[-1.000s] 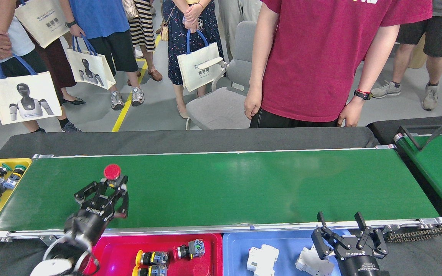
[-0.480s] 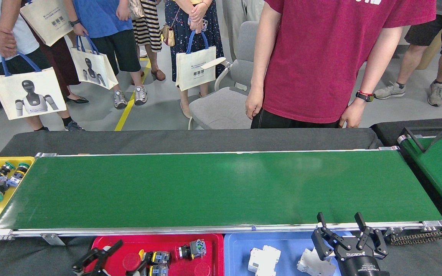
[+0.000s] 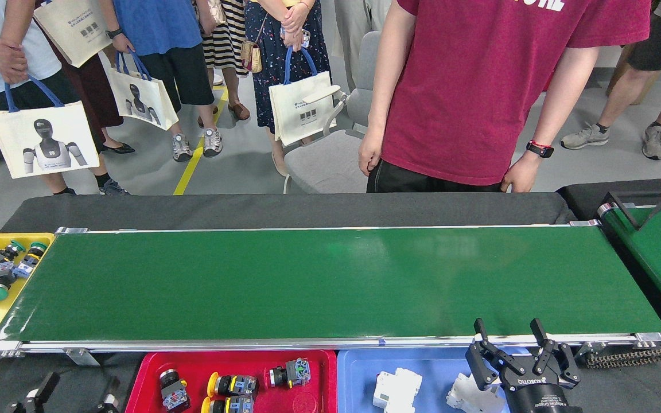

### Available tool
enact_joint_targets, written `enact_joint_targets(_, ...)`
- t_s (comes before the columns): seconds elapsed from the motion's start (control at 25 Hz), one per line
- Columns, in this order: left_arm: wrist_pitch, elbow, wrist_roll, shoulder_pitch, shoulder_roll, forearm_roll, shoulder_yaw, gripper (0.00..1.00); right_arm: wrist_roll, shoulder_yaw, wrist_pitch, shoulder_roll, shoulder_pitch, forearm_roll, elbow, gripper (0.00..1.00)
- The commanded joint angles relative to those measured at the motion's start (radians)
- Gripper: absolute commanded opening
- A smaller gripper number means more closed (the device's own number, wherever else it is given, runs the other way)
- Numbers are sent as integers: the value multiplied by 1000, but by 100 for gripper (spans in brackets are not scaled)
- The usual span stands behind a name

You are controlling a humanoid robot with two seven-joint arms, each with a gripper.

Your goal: Pick switch part from conveyor to tray

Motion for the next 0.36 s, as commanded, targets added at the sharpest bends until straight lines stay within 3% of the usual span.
enact_joint_targets(0.0, 54, -2, 23, 0, 0, 5, 4, 100, -1, 0, -2, -6, -3, -1, -14, 99)
enact_joint_targets(0.16, 45, 0, 46, -5, 10, 1, -10, 100, -1, 0, -2, -6, -6, -1, -14, 99)
enact_joint_targets(0.32, 45, -2, 46, -22, 17, -1, -99, 100, -1, 0, -1, -6, -6, -1, -14, 99)
